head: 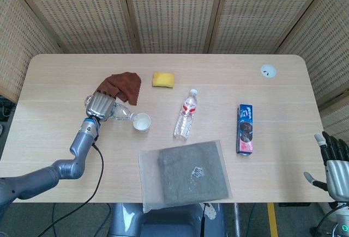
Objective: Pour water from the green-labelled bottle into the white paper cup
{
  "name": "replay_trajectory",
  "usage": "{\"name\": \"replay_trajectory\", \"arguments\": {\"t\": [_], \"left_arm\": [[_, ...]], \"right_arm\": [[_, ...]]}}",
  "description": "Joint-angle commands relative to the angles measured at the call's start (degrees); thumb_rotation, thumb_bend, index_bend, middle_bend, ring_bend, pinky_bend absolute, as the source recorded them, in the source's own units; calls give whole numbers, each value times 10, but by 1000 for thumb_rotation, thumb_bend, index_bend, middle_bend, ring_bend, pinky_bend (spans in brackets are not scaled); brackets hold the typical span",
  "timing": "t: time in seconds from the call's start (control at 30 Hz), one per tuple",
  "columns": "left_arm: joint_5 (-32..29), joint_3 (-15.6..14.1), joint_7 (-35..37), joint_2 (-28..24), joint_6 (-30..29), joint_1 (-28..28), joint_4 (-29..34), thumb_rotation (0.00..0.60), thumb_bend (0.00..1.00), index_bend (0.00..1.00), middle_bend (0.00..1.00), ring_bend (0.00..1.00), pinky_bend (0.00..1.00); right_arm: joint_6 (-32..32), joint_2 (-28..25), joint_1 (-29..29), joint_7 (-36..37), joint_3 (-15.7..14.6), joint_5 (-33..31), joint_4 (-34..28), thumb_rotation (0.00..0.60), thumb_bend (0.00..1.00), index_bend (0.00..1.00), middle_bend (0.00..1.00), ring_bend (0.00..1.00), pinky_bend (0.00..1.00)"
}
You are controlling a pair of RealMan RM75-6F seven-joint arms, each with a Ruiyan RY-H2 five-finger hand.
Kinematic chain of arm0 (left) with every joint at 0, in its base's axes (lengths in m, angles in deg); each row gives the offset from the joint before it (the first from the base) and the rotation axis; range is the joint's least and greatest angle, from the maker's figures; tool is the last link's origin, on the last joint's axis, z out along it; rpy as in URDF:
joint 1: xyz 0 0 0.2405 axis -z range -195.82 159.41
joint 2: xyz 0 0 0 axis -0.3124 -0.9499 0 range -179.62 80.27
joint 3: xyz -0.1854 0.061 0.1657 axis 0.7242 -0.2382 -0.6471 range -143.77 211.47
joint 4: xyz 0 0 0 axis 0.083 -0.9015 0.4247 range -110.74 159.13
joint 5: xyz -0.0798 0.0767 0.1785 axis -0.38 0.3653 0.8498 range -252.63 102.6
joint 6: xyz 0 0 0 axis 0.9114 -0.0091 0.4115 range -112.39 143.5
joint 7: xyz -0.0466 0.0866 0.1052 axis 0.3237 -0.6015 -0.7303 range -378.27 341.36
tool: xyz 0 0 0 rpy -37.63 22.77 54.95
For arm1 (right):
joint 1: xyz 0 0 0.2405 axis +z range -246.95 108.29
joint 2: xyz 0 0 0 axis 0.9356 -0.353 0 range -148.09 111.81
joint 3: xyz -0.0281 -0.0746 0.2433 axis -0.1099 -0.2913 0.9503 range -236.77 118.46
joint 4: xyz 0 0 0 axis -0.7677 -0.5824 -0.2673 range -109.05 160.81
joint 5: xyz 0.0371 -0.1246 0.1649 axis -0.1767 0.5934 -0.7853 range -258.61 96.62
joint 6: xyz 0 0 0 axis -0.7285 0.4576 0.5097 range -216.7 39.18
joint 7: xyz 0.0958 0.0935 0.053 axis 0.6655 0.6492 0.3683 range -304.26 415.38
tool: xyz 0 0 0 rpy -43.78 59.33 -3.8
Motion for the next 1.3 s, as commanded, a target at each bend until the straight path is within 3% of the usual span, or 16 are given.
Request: {"name": "replay_trajectory", "arguments": {"t": [0.03, 1.3], "left_arm": [[-2, -2, -6, 1, -3, 0, -2, 600, 612, 687, 516, 326, 349], [-2, -8, -35, -12, -21, -6, 10, 600, 611, 687, 516, 326, 350]], "right_arm": [[1, 0, 0, 0, 0, 1, 0, 600, 0, 22, 0, 0, 0], [2, -1, -1, 1, -1, 2, -1, 600, 0, 22, 0, 0, 0]]}}
